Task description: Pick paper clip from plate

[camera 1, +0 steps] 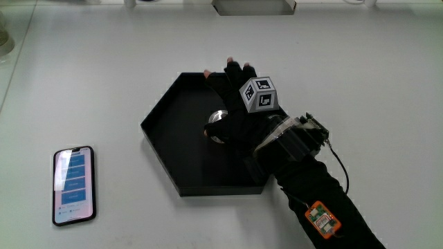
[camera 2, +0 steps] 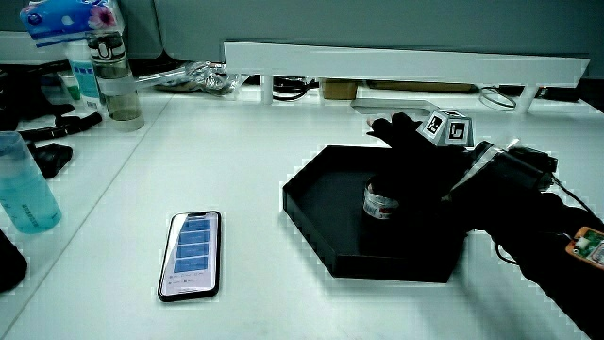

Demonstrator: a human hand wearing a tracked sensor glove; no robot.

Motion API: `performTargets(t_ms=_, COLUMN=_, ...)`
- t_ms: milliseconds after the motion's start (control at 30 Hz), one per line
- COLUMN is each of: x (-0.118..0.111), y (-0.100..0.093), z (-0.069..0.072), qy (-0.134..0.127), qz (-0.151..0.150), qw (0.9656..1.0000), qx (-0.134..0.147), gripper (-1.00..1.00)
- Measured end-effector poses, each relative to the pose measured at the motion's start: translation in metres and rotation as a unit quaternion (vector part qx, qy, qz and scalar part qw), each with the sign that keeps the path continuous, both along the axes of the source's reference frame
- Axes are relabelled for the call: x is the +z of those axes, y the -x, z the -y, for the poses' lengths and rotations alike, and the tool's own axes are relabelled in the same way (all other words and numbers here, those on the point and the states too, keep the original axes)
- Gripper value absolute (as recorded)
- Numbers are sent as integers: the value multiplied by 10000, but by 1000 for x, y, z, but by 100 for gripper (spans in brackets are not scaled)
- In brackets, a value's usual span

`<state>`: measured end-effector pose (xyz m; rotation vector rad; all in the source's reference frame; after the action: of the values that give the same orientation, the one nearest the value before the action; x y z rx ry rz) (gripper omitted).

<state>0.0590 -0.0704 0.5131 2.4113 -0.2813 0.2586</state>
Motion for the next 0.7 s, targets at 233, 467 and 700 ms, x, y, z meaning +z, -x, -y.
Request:
performTargets(t_ms=233, x=21, y=4, z=-2, qy=676, qz=-275, qw=9972, qx=-188, gripper=0)
performTargets(t_ms=467, x=47, y=13, z=-12, qy=1196, qz=-642, qw=9895, qx=-491, gripper=50)
performTargets(t_ms=700, x=43, y=10, z=-10, qy=933, qz=-332, qw=9947, qx=-270, gripper=100)
